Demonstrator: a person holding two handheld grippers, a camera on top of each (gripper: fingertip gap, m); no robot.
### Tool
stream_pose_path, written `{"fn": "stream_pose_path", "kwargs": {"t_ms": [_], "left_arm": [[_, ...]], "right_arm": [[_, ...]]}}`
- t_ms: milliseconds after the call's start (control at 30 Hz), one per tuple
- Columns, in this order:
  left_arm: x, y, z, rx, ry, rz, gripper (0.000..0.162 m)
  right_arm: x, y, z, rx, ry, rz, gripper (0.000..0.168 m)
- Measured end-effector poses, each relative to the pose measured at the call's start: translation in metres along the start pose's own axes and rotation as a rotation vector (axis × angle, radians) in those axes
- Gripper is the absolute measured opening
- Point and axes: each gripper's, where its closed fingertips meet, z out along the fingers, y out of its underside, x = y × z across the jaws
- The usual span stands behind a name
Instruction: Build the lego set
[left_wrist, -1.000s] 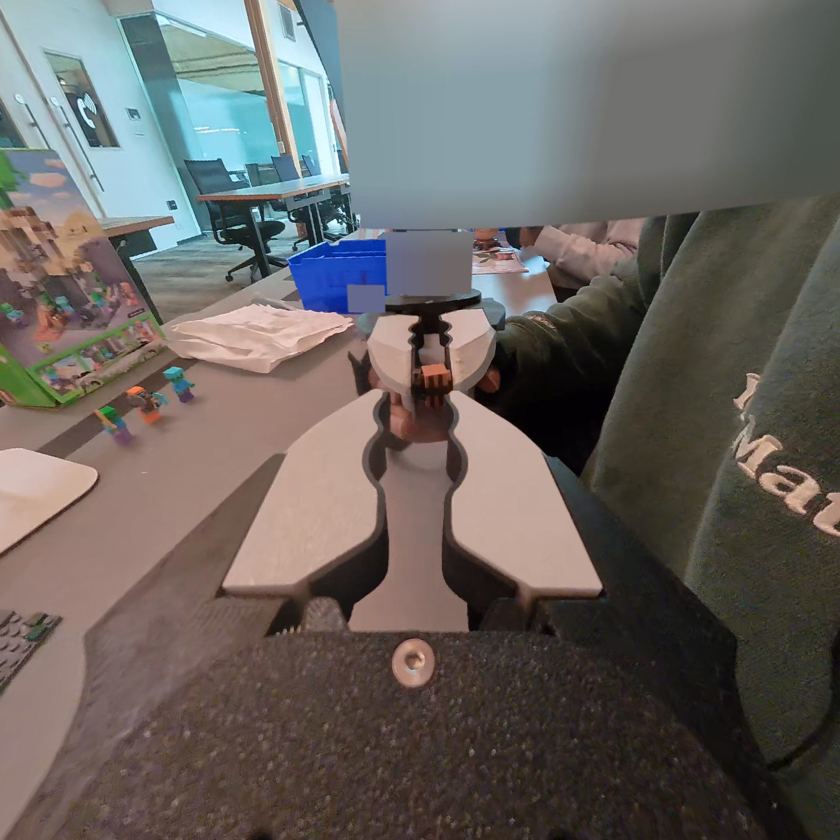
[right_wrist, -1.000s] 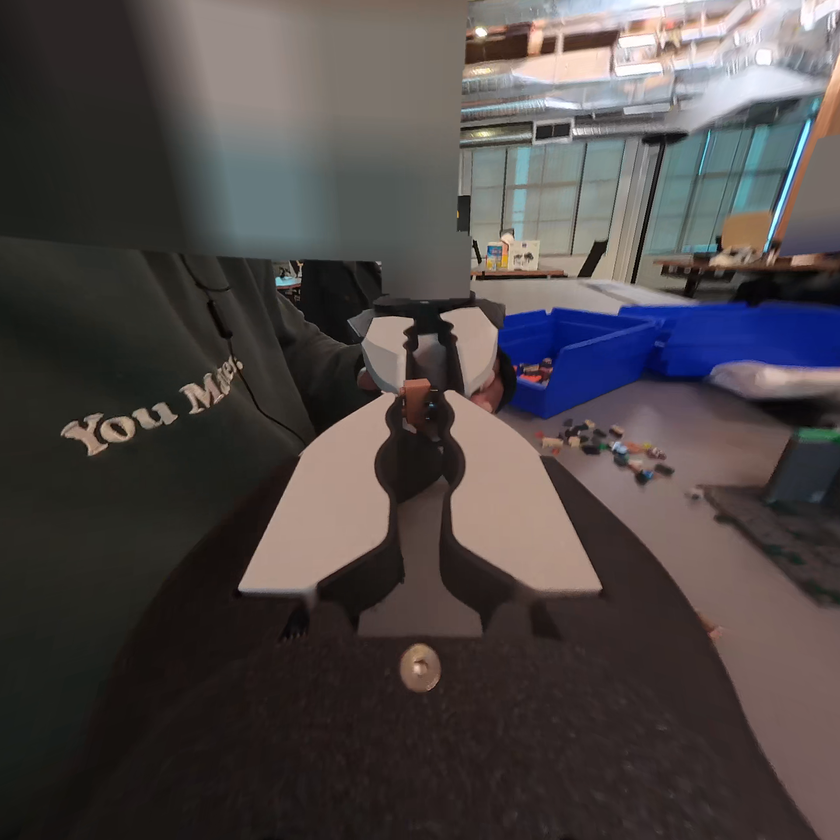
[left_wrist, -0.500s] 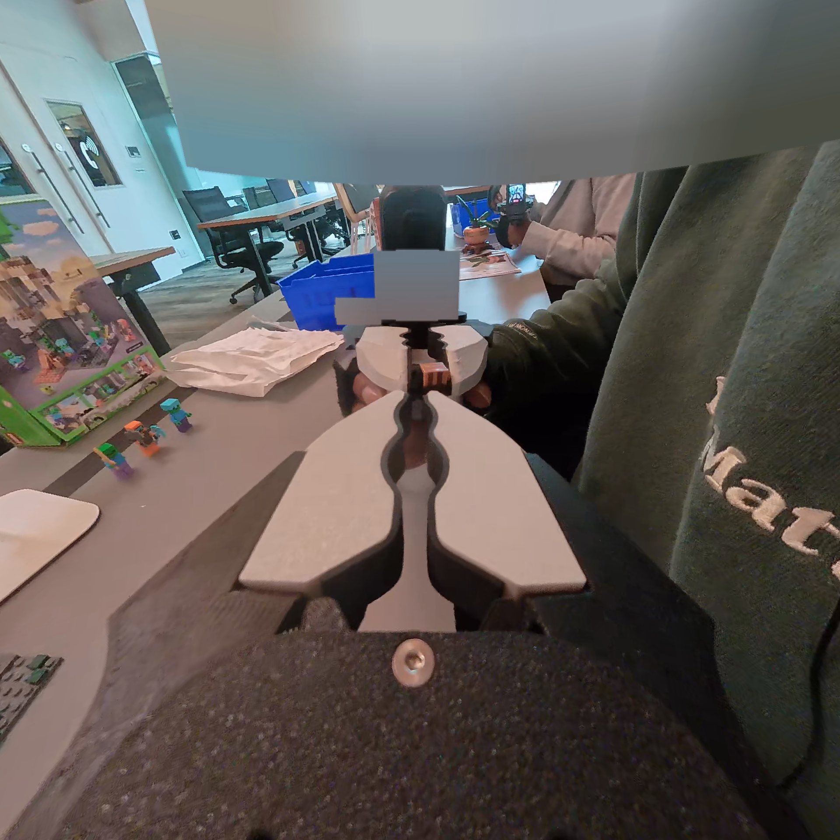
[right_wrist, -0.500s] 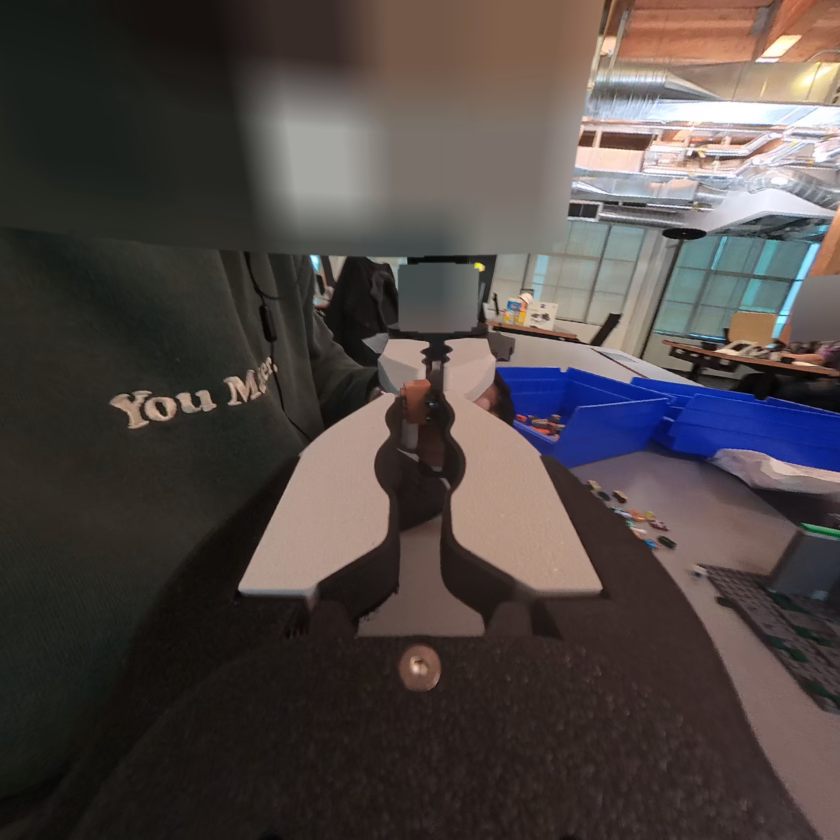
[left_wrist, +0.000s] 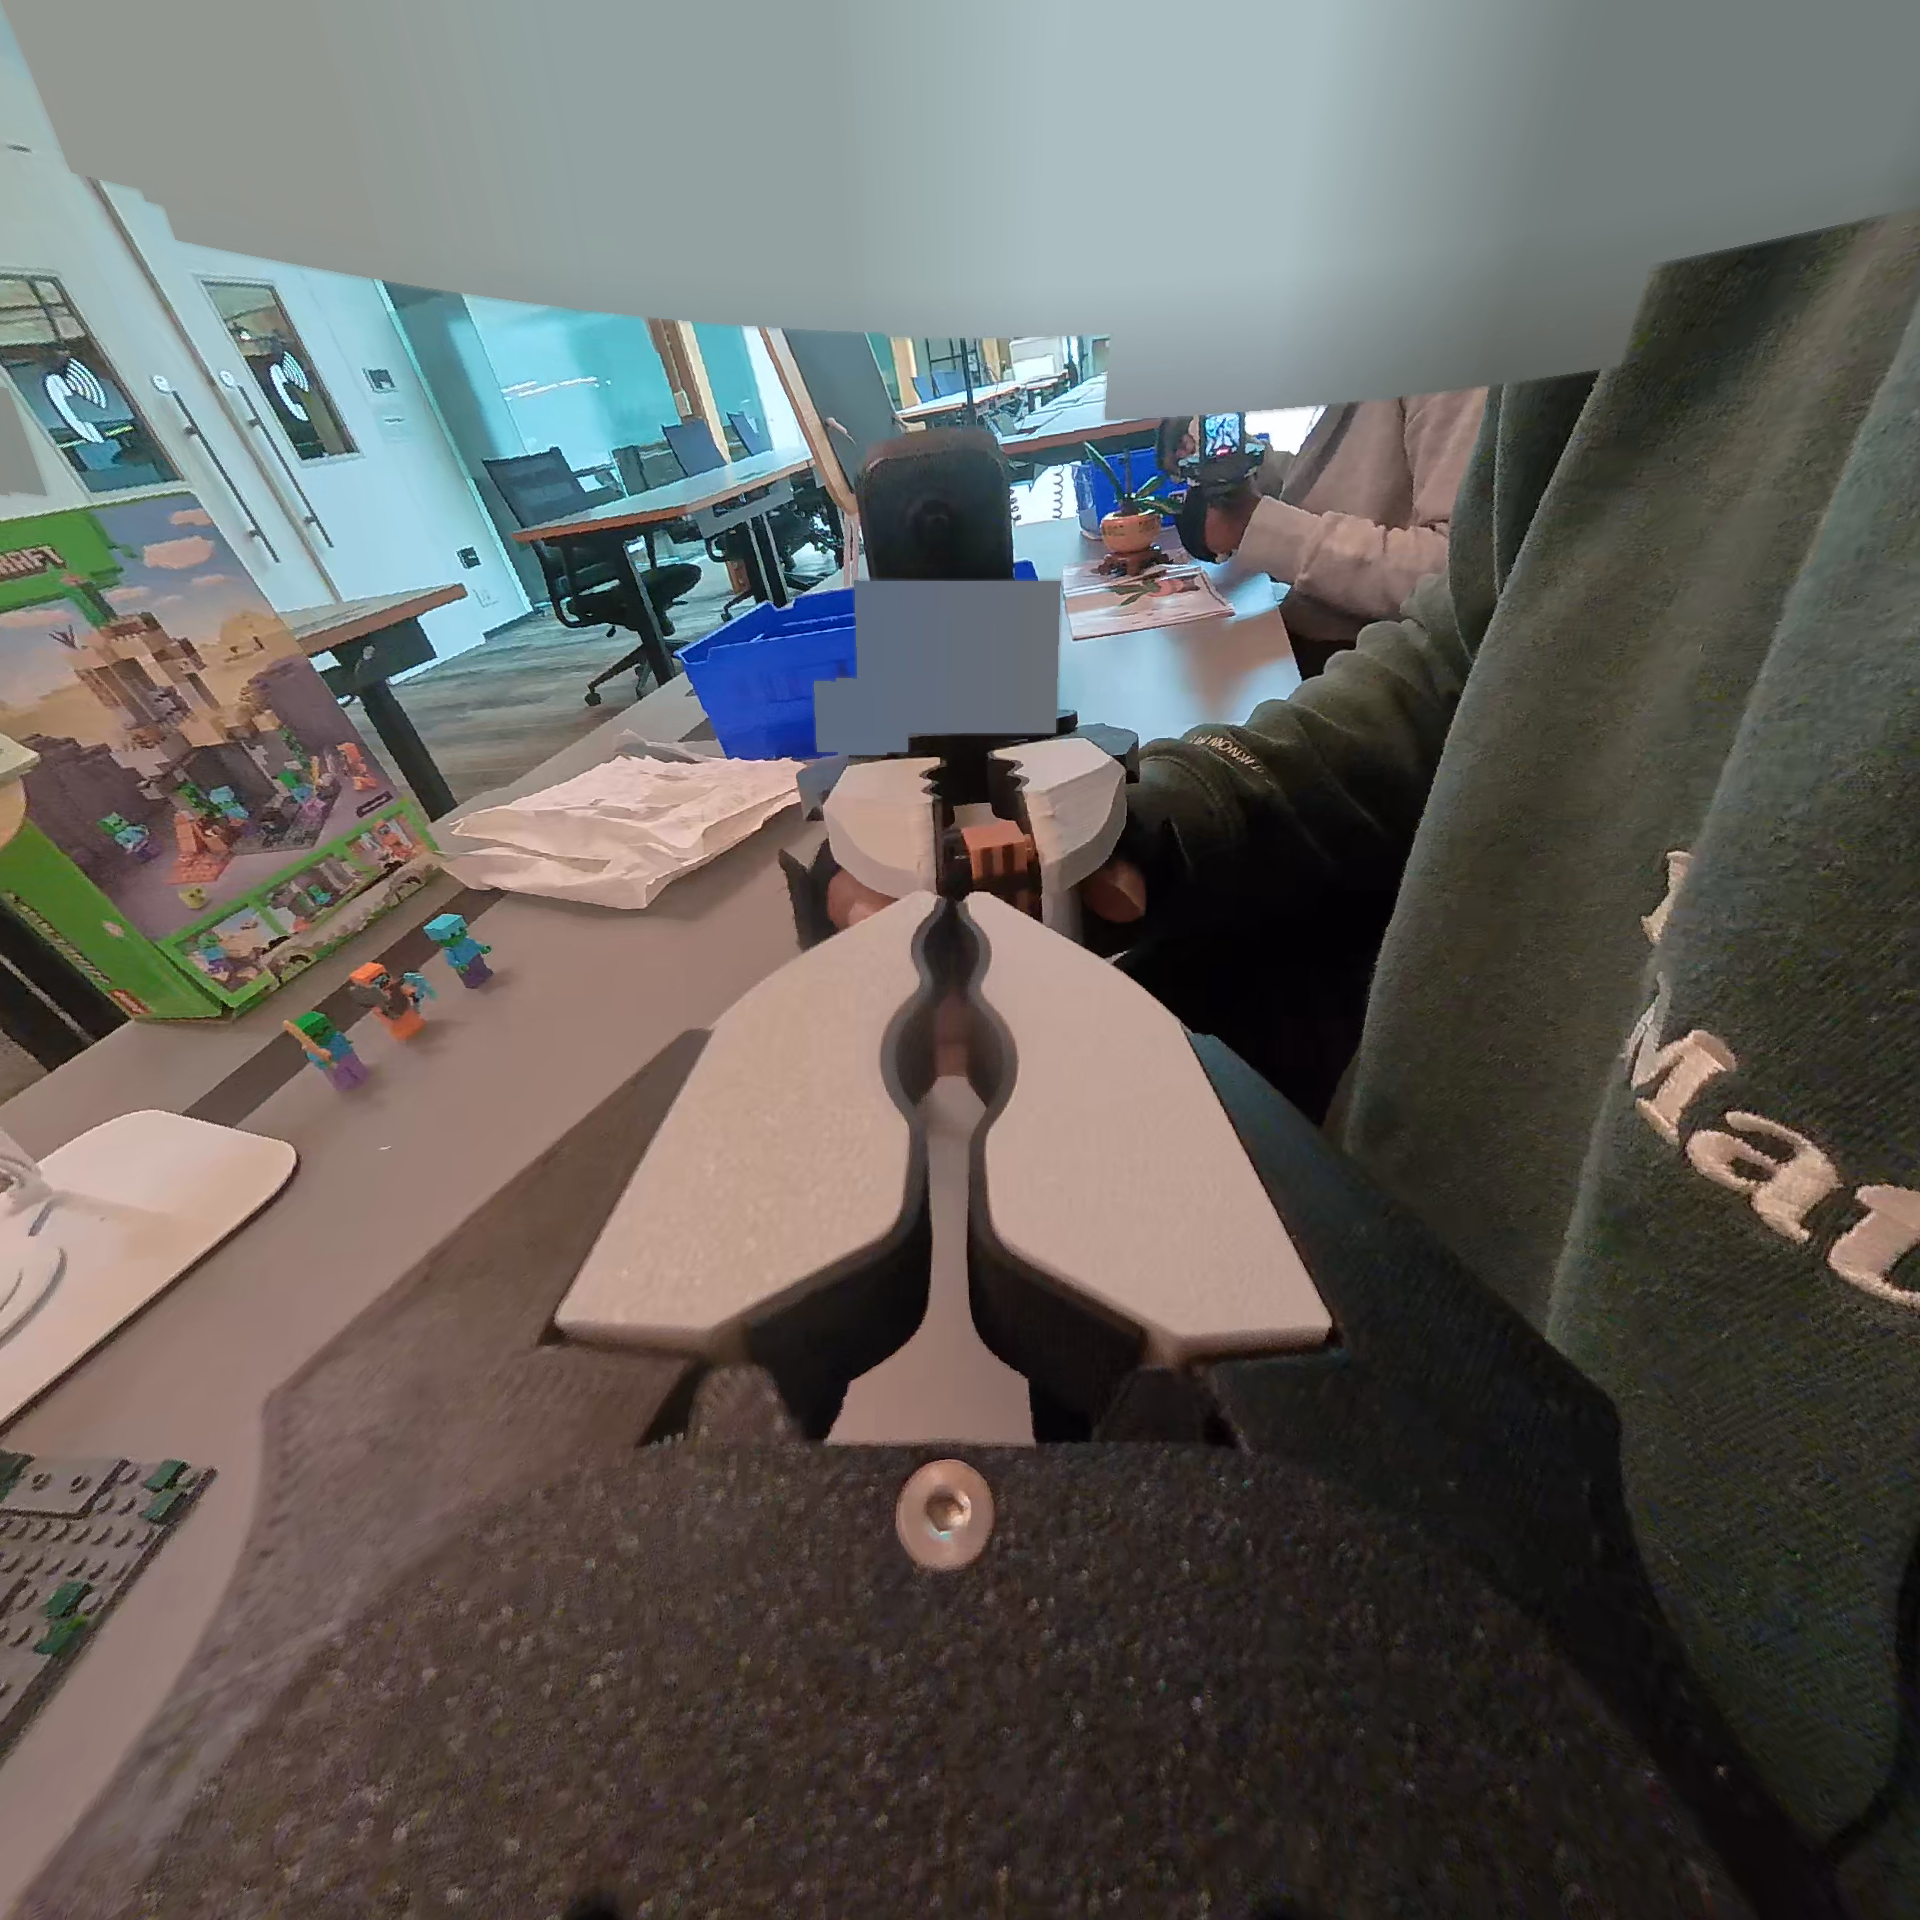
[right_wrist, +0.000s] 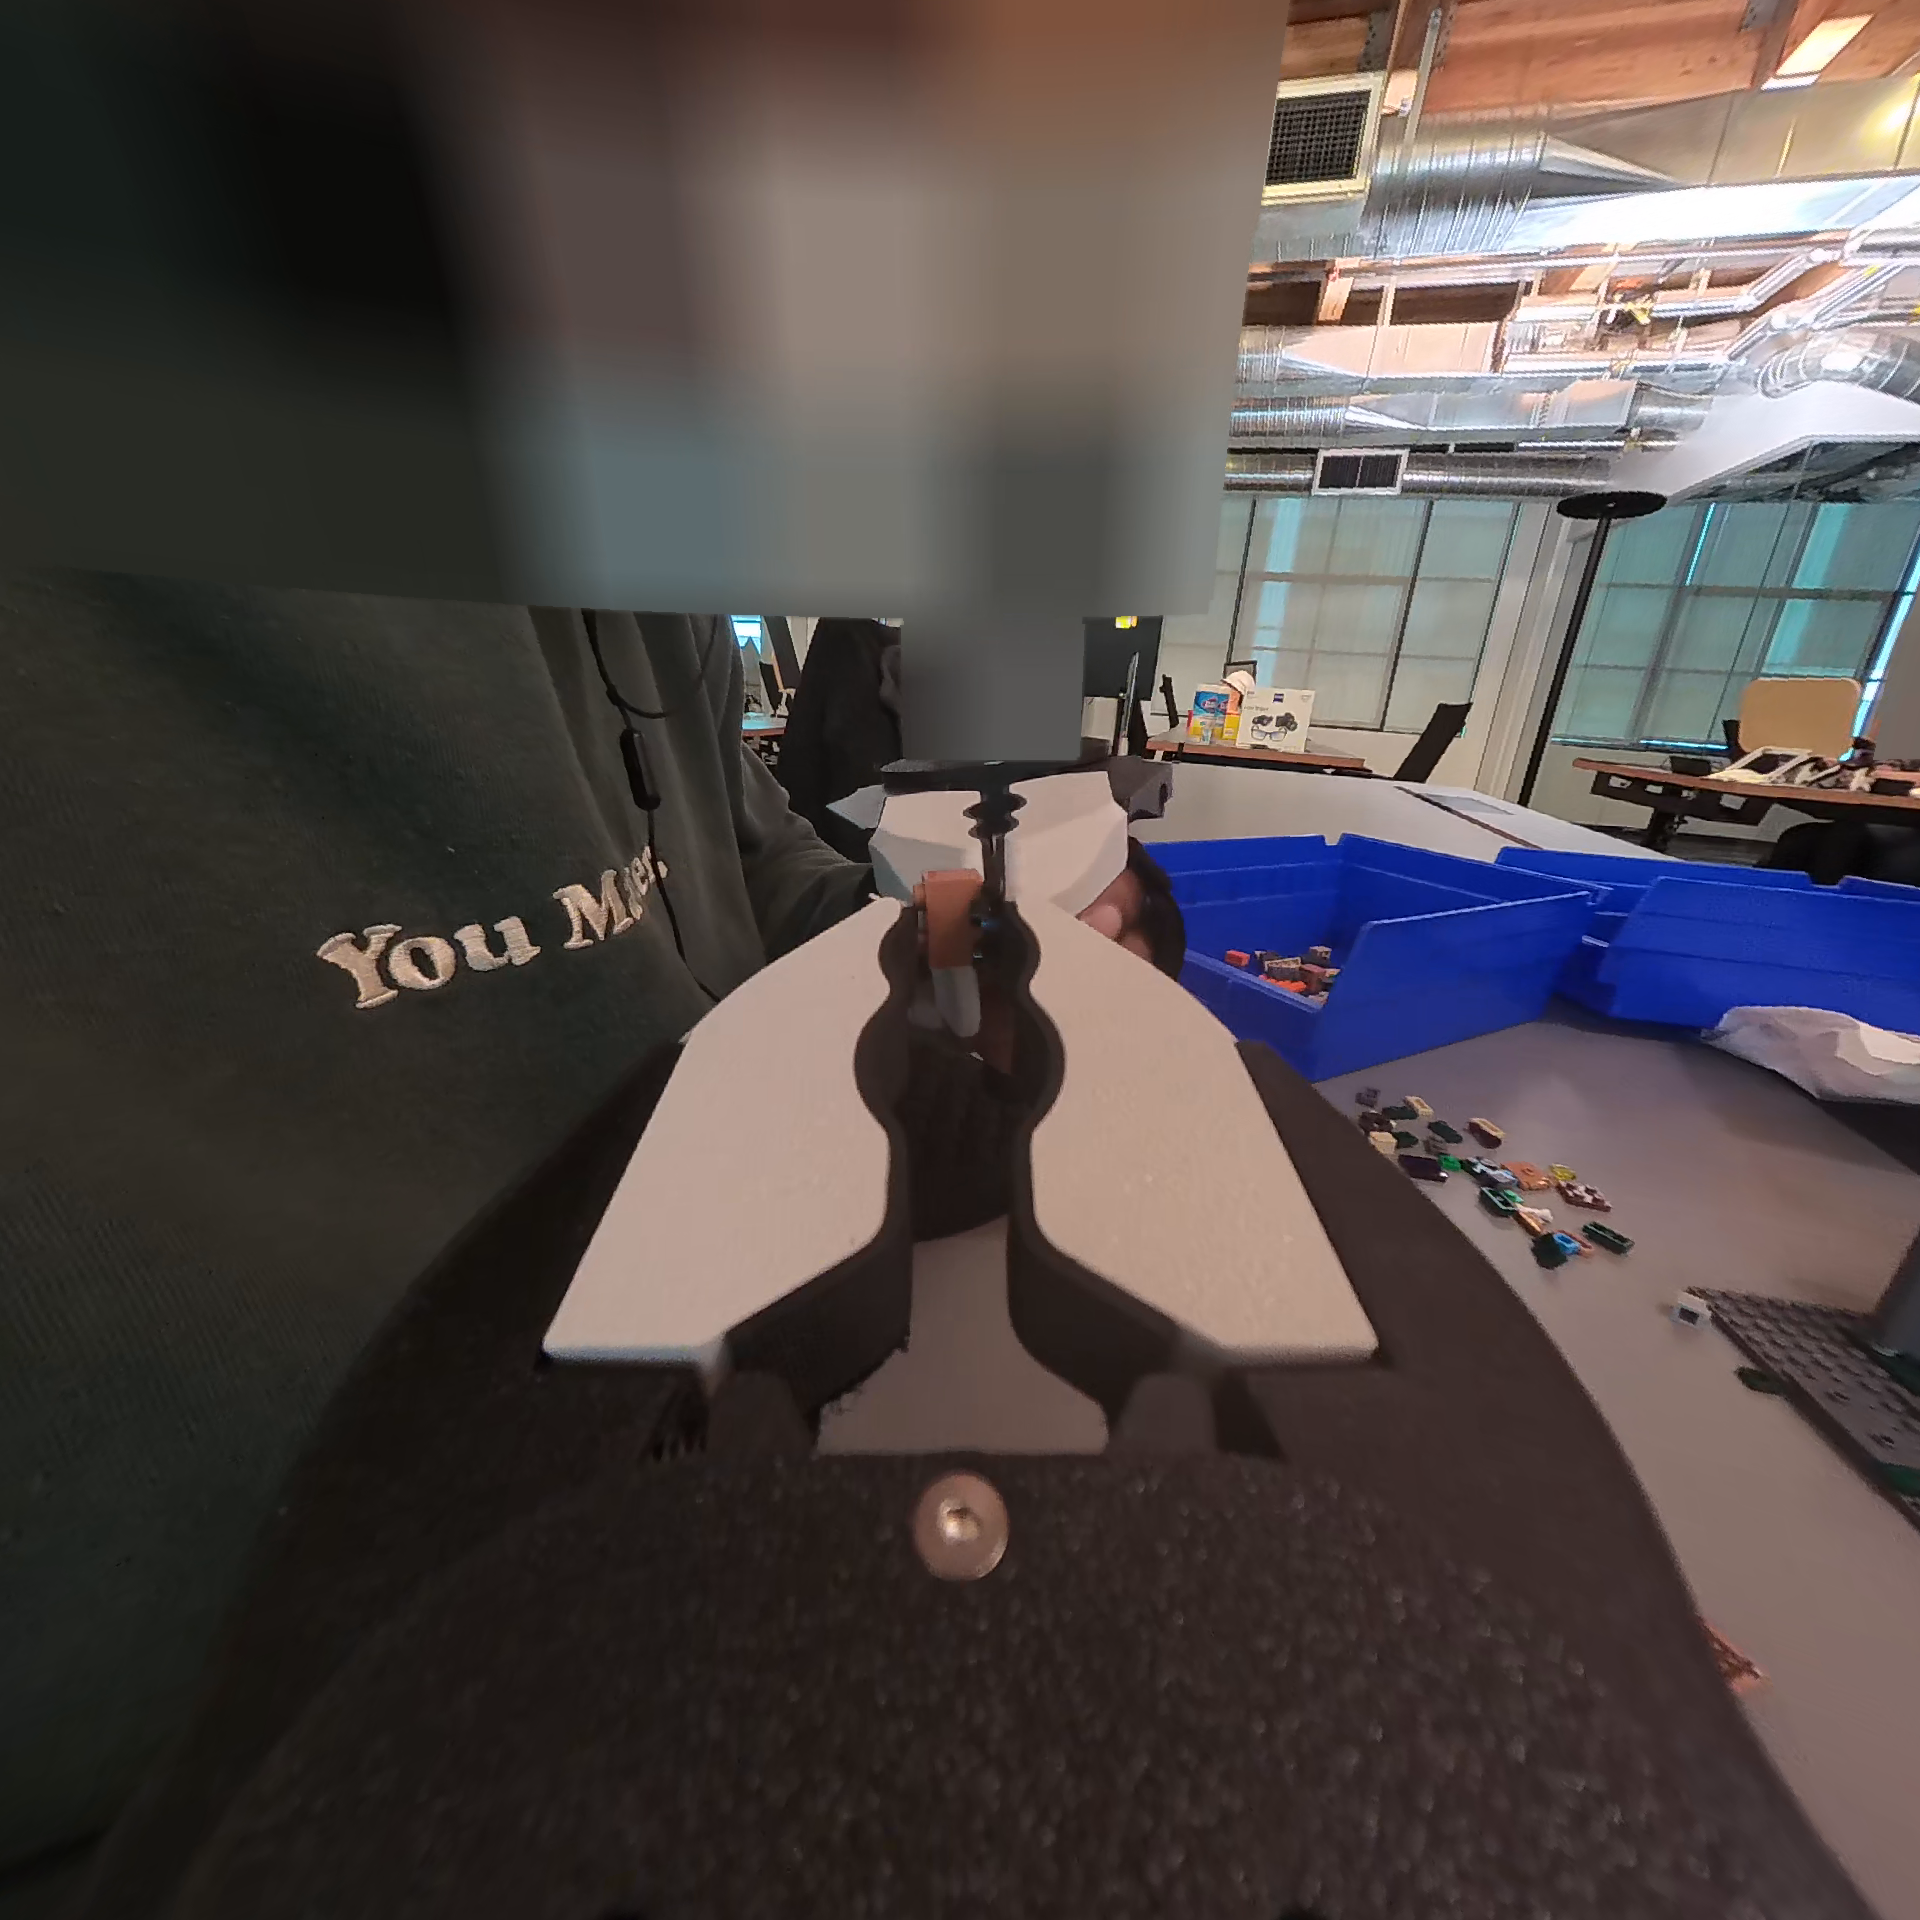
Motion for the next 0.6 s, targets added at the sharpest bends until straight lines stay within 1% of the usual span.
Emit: {"fn": "stream_pose_path", "kwargs": {"t_ms": [167, 333, 600], "left_arm": [[0.0009, 0.0009, -0.0001, -0.012, -0.017, 0.034, 0.000], [-0.0001, 0.0053, 0.0001, -0.023, -0.030, 0.032, 0.000], [-0.0016, 0.0079, 0.0029, -0.028, -0.060, 0.038, 0.000]], "right_arm": [[-0.0011, 0.0003, 0.0001, 0.004, -0.005, 0.039, 0.015], [0.0006, 0.0041, -0.0006, -0.009, 0.019, 0.084, 0.014], [0.0024, 0.0050, -0.0031, -0.022, 0.056, 0.095, 0.015]]}}
